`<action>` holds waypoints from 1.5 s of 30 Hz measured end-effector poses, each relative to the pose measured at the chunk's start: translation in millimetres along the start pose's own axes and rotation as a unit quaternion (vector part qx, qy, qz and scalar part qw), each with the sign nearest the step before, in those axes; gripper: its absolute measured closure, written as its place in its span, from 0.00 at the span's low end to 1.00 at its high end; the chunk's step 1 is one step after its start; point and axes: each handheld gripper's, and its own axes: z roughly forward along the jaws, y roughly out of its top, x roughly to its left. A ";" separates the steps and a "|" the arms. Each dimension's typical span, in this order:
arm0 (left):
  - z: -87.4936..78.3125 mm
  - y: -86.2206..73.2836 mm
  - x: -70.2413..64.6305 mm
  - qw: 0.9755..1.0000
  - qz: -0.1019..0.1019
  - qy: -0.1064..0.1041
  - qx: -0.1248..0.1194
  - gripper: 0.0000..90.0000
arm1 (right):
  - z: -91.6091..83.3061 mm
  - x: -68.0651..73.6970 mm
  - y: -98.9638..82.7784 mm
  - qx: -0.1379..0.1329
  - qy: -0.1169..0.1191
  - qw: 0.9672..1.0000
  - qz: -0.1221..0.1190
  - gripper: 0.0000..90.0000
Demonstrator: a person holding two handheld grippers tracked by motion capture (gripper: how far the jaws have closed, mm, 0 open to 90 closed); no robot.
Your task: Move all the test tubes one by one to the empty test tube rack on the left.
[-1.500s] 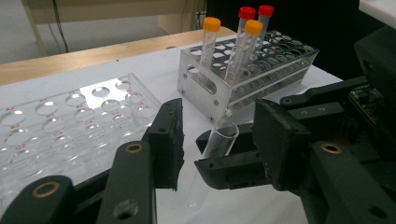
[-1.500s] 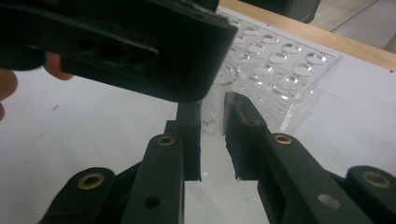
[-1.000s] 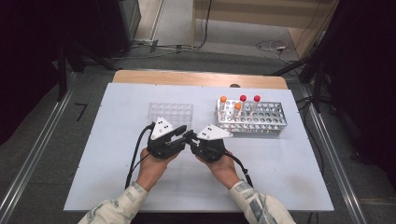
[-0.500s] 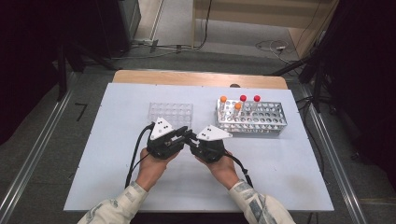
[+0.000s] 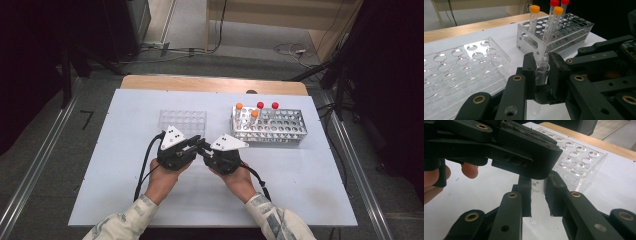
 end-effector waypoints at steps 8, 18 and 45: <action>0.5 0.2 0.8 1.000 -0.005 0.002 0.000 0.86 | 0.8 -2.3 0.0 0.003 0.005 1.000 0.010 0.71; 0.8 6.7 6.0 1.000 -0.014 0.008 -0.003 0.85 | -1.6 -9.2 -0.3 0.021 0.024 0.999 0.030 0.38; 19.7 64.6 26.9 0.998 -0.013 0.055 -0.027 0.85 | -52.0 -55.6 -17.7 0.020 -0.036 0.997 0.061 0.29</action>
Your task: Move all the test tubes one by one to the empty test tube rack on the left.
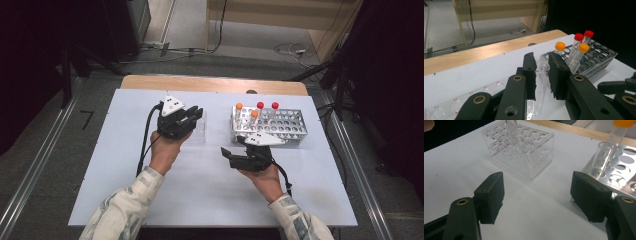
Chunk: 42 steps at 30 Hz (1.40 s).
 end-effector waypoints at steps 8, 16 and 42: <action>12.4 10.0 -2.3 1.000 0.023 0.017 0.003 0.85 | 0.6 -3.2 -0.8 0.000 -0.005 1.000 0.005 0.29; 21.6 5.0 -1.2 0.999 0.028 0.030 0.011 0.85 | -1.2 -6.3 -0.5 -0.004 -0.010 1.000 0.010 0.29; 41.0 -35.8 1.1 0.998 0.030 0.043 0.042 0.85 | -1.2 -6.8 -0.6 -0.005 -0.012 1.000 0.009 0.29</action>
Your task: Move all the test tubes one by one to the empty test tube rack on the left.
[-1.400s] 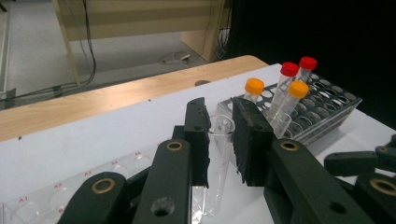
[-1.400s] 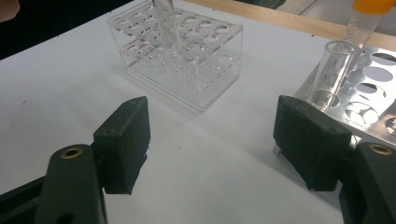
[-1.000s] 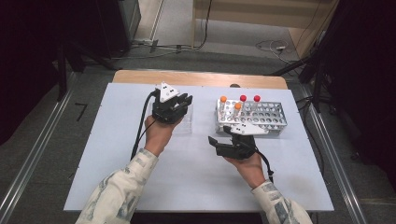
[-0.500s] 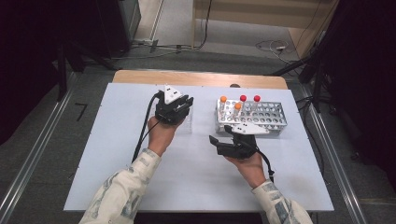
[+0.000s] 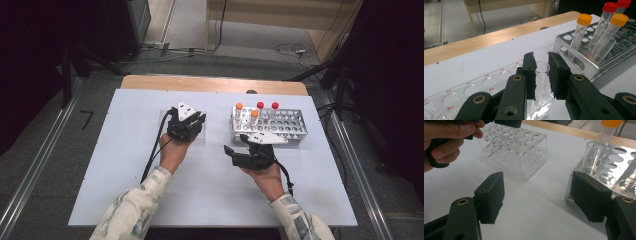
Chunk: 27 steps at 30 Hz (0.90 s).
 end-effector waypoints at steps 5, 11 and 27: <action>3.3 -4.9 0.0 1.000 -0.001 -0.007 0.005 0.84 | 0.5 -0.5 -0.4 0.001 0.000 1.000 0.000 0.29; 3.6 -5.4 1.3 1.000 -0.011 -0.020 0.003 0.80 | 0.9 -0.7 -0.7 0.002 -0.001 1.000 0.001 0.29; -17.3 -2.8 -2.6 0.998 -0.035 -0.041 -0.011 0.32 | 1.1 -1.9 -1.6 0.002 -0.004 1.000 0.004 0.30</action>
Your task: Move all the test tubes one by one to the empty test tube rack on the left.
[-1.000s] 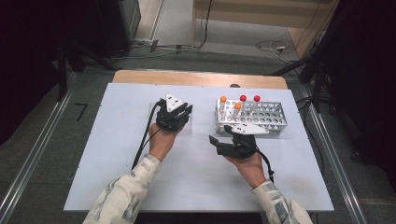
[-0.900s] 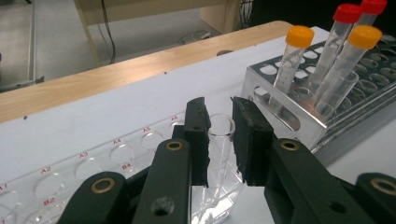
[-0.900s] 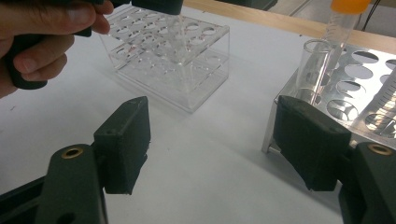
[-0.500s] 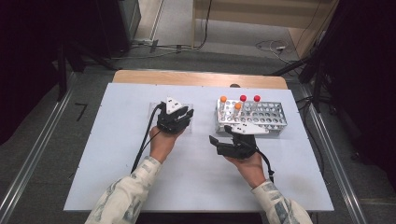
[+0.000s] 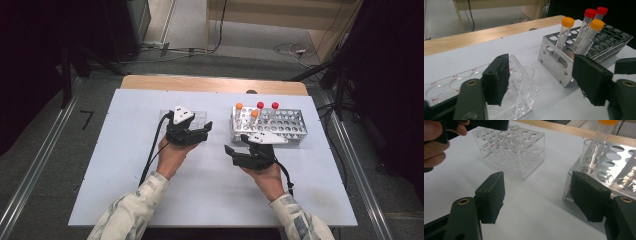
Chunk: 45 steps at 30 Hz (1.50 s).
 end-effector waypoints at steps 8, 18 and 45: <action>-16.5 -10.6 4.4 1.000 -0.014 0.009 0.003 0.20 | 0.2 -1.9 -0.7 0.000 -0.005 1.000 0.003 0.30; -46.7 -27.7 17.4 1.000 -0.022 0.020 0.009 0.16 | 0.9 -6.1 -1.5 -0.002 -0.014 1.000 0.004 0.32; -50.5 -36.4 24.5 0.999 -0.035 0.029 0.010 0.14 | 29.7 -34.2 8.6 -0.023 -0.101 0.995 0.001 0.65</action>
